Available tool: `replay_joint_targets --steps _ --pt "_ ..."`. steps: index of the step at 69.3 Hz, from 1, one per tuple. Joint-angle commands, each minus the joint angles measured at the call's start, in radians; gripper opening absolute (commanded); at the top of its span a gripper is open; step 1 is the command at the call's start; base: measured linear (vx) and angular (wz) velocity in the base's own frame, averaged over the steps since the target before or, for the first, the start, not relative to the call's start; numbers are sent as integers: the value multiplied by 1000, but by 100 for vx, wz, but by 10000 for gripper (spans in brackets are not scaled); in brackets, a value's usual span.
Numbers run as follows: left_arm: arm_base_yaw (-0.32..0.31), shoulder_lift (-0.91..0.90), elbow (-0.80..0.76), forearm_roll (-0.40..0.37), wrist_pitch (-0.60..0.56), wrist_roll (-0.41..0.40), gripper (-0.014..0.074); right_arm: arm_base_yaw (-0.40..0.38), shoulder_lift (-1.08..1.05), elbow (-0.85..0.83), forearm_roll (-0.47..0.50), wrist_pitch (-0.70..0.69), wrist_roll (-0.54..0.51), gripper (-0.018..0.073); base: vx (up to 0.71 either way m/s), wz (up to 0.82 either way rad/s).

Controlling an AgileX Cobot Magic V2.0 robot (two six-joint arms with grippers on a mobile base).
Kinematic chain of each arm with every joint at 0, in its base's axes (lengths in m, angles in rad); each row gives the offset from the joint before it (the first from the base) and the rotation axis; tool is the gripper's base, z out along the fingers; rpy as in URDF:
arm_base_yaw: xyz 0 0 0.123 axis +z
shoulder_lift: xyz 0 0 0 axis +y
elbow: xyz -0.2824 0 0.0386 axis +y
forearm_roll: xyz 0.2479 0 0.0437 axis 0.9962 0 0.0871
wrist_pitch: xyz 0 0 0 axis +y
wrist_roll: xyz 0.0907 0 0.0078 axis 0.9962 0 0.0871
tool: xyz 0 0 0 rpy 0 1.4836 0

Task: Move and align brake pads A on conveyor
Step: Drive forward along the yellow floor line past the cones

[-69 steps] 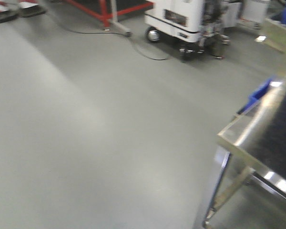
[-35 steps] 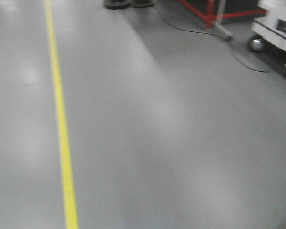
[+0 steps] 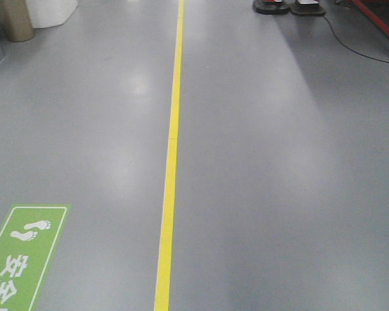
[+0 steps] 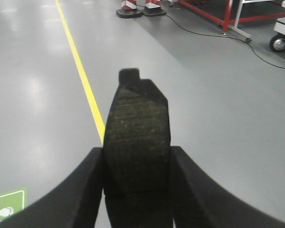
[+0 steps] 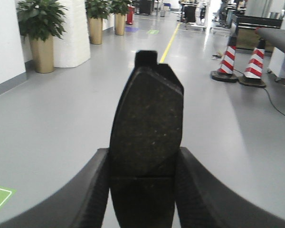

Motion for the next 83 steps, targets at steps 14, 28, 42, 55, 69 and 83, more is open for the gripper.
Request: replay_joint_targets --steps 14,28,42,55,69,83 --pt "-3 15 -26 5 -97 0 -6 1 8 -31 4 -100 -8 -2 3 13" --pt "-3 15 -26 5 -97 0 -6 1 8 -31 4 -100 -8 -2 11 0" --pt "-3 15 -26 5 -97 0 -6 1 8 -31 4 -100 -8 -2 21 6" --pt "-3 15 -26 5 -97 0 -6 1 8 -31 4 -100 -8 -2 33 -3" --pt "-3 15 -26 5 -97 0 -6 1 8 -31 4 -100 -8 -2 45 -10" --pt "-3 15 -26 5 -97 0 -6 1 8 -31 4 -100 -8 -2 54 -8"
